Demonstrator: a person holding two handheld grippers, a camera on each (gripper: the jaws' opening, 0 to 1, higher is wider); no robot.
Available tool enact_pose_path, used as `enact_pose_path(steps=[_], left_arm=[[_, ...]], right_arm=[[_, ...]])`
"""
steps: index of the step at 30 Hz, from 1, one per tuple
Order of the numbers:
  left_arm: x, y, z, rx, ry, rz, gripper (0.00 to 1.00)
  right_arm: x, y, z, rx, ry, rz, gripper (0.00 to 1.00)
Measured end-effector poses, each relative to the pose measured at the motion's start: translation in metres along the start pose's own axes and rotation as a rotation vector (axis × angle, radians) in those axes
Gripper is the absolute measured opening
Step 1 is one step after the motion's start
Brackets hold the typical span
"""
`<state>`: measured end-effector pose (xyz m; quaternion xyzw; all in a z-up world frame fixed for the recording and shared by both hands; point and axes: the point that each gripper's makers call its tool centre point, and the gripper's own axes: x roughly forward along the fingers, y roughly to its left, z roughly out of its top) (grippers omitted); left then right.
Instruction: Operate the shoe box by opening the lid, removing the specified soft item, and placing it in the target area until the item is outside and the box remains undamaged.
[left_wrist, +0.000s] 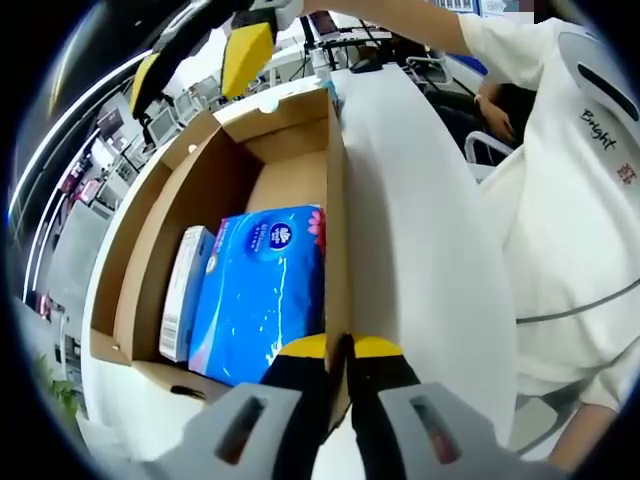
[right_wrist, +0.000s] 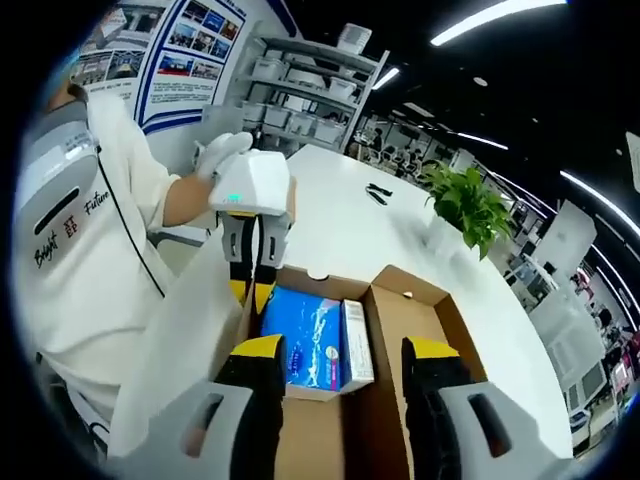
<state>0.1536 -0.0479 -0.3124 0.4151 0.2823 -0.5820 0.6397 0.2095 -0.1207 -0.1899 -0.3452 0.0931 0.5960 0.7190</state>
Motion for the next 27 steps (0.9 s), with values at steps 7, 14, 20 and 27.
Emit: enact_pose_path(steps=[7,14,20,27], left_arm=[[0.0,0.0,0.0,-0.005,-0.001,0.003,0.05],[0.0,0.001,0.0,-0.001,-0.003,0.009,0.05],[0.0,0.001,-0.001,-0.003,-0.001,0.006,0.05],[-0.001,0.001,-0.001,0.003,-0.004,0.014,0.06]], right_arm=[[0.009,-0.001,-0.002,-0.025,0.032,0.023,0.49],[0.021,0.003,-0.008,0.019,0.037,0.077,0.48],[0.038,0.01,-0.015,0.096,0.058,0.126,0.49],[0.059,0.018,-0.024,0.131,0.08,0.183,0.53]])
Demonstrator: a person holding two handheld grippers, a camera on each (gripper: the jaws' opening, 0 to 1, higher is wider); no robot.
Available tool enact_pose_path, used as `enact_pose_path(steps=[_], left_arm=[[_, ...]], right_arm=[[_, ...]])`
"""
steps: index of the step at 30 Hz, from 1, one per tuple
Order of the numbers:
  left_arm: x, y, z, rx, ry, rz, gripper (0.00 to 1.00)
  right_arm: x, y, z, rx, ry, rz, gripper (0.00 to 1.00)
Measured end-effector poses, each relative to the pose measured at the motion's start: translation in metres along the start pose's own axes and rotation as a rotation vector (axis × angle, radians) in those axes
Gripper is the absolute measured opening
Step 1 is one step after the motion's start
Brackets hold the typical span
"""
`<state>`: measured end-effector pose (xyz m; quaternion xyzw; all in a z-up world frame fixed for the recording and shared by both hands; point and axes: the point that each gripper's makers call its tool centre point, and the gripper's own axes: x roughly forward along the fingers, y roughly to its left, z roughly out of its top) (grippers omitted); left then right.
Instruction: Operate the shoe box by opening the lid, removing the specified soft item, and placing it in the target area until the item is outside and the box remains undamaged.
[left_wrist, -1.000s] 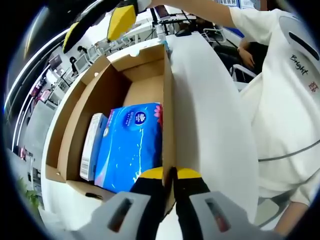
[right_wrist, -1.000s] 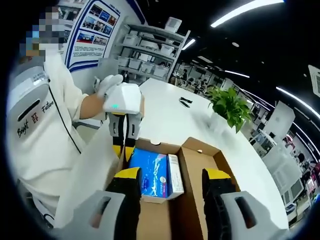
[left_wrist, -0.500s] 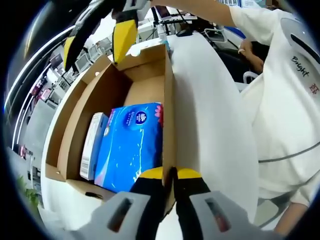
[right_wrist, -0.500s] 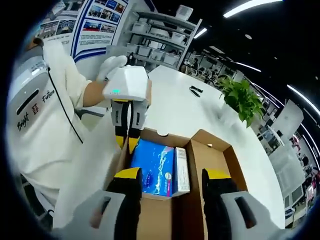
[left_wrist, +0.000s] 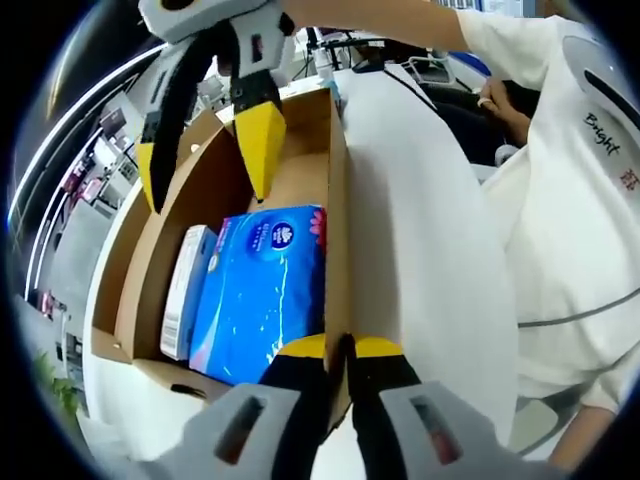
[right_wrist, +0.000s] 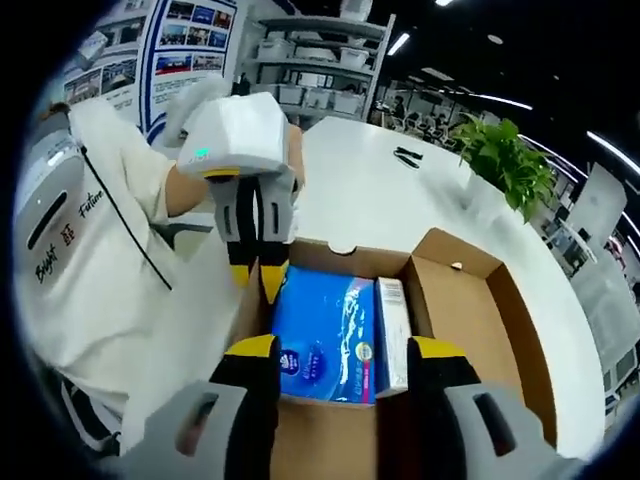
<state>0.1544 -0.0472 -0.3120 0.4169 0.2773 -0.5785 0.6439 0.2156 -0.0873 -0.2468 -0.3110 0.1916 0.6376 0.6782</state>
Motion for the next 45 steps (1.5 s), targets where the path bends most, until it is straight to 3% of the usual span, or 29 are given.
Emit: enact_pose_path(steps=[2,3,16,20,28,45], left_arm=[[0.0,0.0,0.0,-0.004,0.003,-0.001,0.06],[0.0,0.0,0.0,-0.003,0.005,-0.001,0.06],[0.001,0.0,0.0,-0.003,0.002,0.001,0.06],[0.0,0.001,0.0,-0.002,-0.001,0.002,0.06],[0.0,0.001,0.0,-0.001,-0.001,0.003,0.06],[0.001,0.001,0.0,0.001,-0.002,0.005,0.06]], right_arm=[[0.006,0.003,-0.002,-0.009,0.014,0.018,0.59],[0.01,0.009,-0.003,-0.056,0.022,0.05,0.6],[0.03,0.01,-0.012,-0.068,0.096,0.057,0.57],[0.033,0.018,-0.009,-0.039,0.065,0.096,0.57],[0.044,0.022,-0.021,-0.021,0.115,0.115,0.58],[0.058,0.026,-0.026,0.013,0.166,0.141,0.66]])
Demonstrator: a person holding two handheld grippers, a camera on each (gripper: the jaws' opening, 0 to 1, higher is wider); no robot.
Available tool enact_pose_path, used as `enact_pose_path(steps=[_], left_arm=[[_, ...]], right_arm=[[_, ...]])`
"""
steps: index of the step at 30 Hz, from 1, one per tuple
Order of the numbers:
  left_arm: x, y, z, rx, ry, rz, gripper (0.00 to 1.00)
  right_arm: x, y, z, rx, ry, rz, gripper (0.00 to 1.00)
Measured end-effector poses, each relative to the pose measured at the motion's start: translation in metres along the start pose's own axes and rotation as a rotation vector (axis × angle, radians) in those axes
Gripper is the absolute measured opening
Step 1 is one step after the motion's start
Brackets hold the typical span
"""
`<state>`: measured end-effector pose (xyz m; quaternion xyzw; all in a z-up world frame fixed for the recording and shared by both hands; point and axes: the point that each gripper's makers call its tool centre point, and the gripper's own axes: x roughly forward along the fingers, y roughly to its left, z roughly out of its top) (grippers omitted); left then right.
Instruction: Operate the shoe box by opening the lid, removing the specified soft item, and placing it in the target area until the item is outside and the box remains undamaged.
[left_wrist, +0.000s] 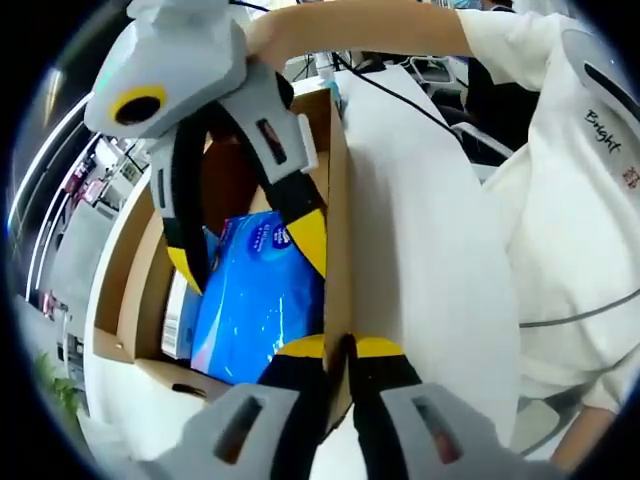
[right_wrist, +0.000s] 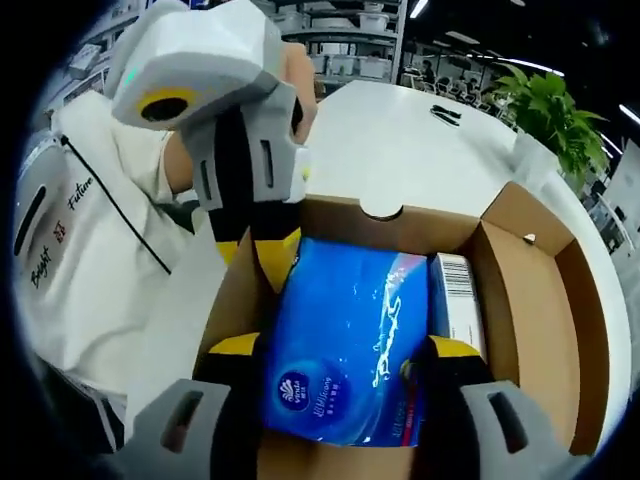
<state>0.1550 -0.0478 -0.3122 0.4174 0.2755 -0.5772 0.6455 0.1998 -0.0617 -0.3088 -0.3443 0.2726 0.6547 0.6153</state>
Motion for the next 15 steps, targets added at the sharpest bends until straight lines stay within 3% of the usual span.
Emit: enact_pose_path(steps=[10,15], left_arm=[[-0.001,0.0,0.001,0.001,-0.026,-0.005,0.06],[-0.001,0.001,0.001,-0.023,-0.022,-0.014,0.06]], right_arm=[[-0.003,-0.001,-0.005,-0.015,-0.004,0.002,0.58],[-0.009,0.001,-0.012,-0.015,0.027,-0.003,0.58]])
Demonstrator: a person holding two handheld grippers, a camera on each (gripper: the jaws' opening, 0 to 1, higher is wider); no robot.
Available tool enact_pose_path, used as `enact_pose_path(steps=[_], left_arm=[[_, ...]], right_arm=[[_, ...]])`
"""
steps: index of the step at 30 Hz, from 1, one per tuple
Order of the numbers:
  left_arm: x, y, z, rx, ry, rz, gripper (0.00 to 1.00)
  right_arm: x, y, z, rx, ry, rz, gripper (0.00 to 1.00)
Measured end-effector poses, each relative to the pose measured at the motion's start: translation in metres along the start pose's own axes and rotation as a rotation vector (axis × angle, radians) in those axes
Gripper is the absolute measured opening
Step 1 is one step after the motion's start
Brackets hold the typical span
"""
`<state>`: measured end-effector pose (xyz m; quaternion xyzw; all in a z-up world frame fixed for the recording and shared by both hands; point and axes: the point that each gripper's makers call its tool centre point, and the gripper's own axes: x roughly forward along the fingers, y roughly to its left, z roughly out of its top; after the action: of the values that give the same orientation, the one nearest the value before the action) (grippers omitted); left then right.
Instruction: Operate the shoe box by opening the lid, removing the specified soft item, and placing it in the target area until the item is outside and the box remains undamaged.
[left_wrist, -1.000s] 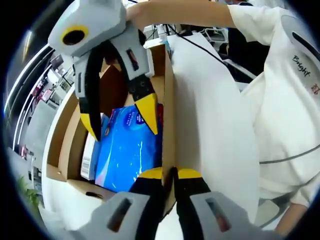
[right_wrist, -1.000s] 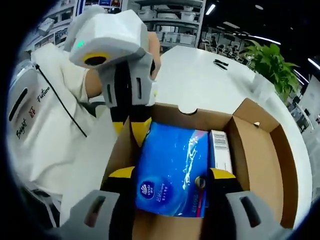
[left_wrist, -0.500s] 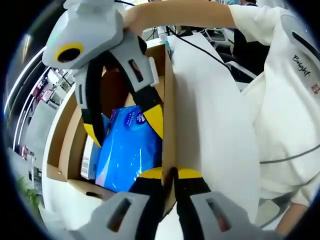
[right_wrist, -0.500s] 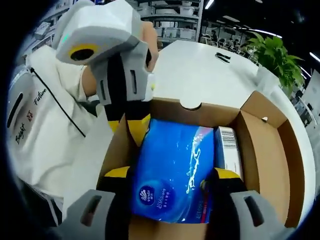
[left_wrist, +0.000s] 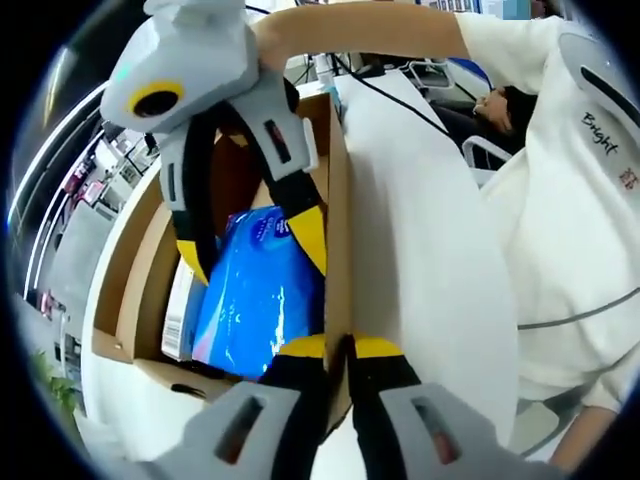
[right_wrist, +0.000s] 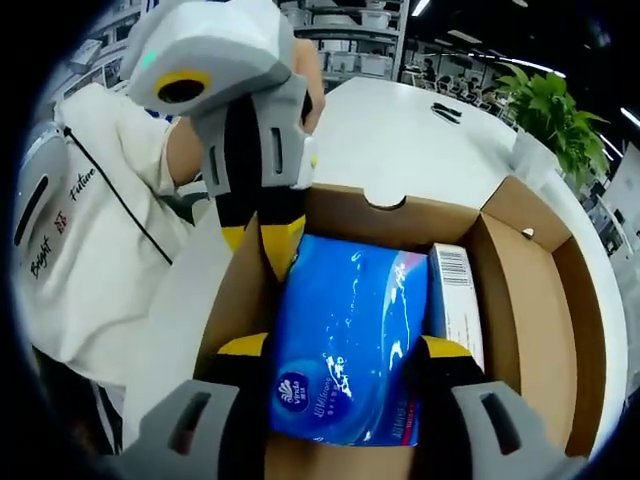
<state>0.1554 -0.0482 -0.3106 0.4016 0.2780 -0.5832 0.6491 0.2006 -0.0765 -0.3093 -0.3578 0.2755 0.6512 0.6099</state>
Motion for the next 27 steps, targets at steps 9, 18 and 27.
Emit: enact_pose_path(steps=[9,18,27], left_arm=[[0.0,-0.001,-0.001,-0.001,0.014,0.003,0.06],[0.0,-0.001,-0.001,-0.001,0.016,-0.004,0.05],[0.0,-0.001,-0.001,-0.019,0.017,-0.002,0.05]], right_arm=[[-0.013,0.005,-0.018,-0.007,0.059,0.0,0.58],[-0.027,0.01,-0.038,-0.012,0.159,0.016,0.58],[-0.033,0.011,-0.047,-0.021,0.217,0.016,0.58]])
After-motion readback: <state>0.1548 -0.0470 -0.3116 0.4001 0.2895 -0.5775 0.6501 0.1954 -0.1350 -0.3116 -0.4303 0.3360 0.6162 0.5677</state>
